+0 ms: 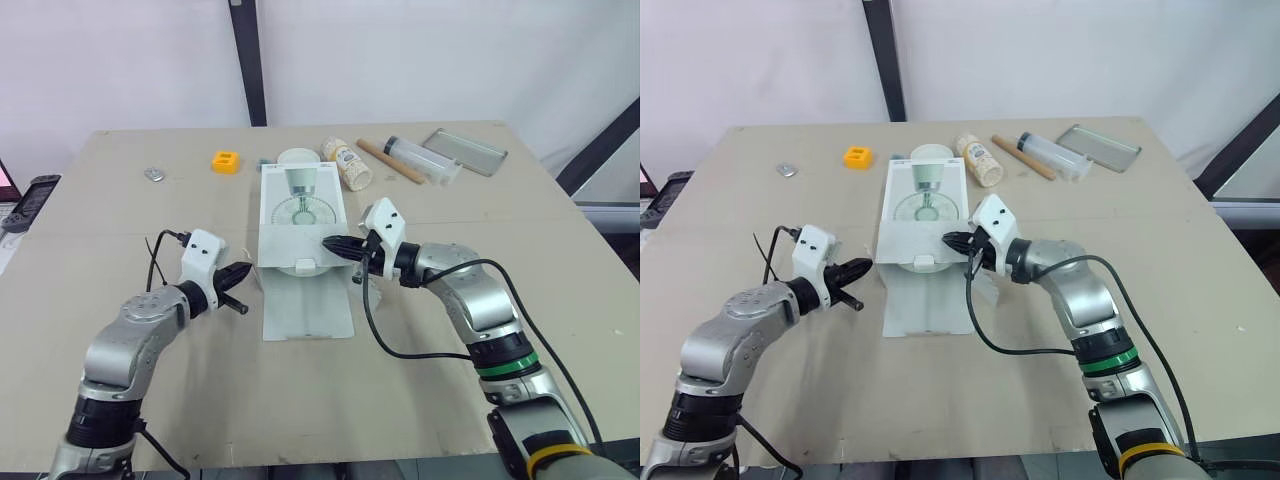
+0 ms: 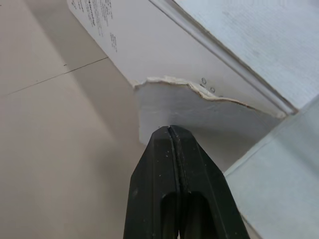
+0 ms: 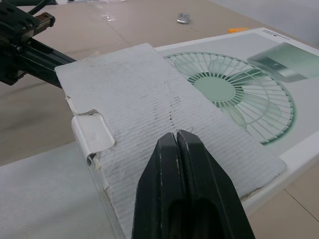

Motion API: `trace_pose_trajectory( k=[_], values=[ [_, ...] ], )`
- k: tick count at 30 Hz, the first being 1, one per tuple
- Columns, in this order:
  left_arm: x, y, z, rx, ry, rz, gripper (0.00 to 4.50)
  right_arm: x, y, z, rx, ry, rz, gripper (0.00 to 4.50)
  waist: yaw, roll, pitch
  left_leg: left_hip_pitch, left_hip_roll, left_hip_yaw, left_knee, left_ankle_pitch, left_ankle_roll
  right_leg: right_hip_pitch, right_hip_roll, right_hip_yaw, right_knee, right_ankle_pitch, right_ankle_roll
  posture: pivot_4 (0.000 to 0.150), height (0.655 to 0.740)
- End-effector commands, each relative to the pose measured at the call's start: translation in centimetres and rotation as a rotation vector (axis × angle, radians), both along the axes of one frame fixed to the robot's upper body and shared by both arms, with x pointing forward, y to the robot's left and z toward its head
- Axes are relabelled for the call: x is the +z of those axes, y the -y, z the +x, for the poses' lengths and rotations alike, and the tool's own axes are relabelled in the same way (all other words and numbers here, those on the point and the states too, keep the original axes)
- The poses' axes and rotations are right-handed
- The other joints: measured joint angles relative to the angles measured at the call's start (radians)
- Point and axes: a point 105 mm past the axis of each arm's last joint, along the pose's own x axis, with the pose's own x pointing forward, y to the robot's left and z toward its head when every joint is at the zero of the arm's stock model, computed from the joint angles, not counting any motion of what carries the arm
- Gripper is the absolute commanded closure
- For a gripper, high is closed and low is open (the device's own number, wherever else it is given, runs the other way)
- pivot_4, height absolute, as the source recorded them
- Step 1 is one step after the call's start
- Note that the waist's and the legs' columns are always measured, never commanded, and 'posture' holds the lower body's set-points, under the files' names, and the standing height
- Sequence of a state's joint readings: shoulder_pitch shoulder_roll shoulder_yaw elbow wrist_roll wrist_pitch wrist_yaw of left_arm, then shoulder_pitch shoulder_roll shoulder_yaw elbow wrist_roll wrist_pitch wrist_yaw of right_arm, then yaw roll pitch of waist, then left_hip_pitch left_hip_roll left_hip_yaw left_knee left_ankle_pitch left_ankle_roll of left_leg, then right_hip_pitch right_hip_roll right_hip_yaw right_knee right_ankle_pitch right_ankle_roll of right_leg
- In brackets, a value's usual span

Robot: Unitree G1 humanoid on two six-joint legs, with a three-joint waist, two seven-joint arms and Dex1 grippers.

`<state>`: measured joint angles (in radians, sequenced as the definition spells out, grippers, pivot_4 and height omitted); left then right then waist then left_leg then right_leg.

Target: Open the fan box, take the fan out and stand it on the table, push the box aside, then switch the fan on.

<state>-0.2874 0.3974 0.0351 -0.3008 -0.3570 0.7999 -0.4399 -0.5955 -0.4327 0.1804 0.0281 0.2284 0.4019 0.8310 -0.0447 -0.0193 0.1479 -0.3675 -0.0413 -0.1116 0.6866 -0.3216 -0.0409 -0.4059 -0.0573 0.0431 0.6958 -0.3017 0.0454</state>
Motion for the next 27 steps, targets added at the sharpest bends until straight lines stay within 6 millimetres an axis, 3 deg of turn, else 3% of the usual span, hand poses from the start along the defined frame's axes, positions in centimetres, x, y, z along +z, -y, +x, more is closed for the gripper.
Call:
trace_pose_trajectory(
  k=[1,11,18,27],
  values=[
    [1.2,0.7,0.7,0.016,0.053,-0.029,4.50,-0.7,0.3,-0.1,-0.007,-0.020,-0.023,4.48,0.001,0.000,0.000,0.000,0.000,0.000,0.000,0.000,0.000,0.000,0.000,0.000,0.000,0.000,0.000,0.150,0.7400],
    [0.9,2.4,0.7,-0.010,0.046,-0.064,4.50,-0.9,0.3,-0.4,-0.007,-0.026,-0.023,4.48,0.001,0.000,0.000,0.000,0.000,0.000,0.000,0.000,0.000,0.000,0.000,0.000,0.000,0.000,0.000,0.150,0.7400],
    [0.8,2.5,0.4,-0.011,0.043,-0.078,4.50,-1.0,0.2,-0.4,-0.010,-0.029,-0.023,4.48,0.002,0.000,0.000,0.000,0.000,0.000,0.000,0.000,0.000,0.000,0.000,0.000,0.000,0.000,0.000,0.150,0.7400],
    [2.2,2.5,-0.9,-0.048,0.126,-0.157,4.50,-1.2,0.2,-0.4,-0.012,-0.034,-0.026,4.48,0.005,0.000,0.000,0.000,0.000,-0.001,0.000,0.000,0.000,0.000,-0.001,0.000,-0.001,0.000,0.000,0.150,0.7400]
  ],
)
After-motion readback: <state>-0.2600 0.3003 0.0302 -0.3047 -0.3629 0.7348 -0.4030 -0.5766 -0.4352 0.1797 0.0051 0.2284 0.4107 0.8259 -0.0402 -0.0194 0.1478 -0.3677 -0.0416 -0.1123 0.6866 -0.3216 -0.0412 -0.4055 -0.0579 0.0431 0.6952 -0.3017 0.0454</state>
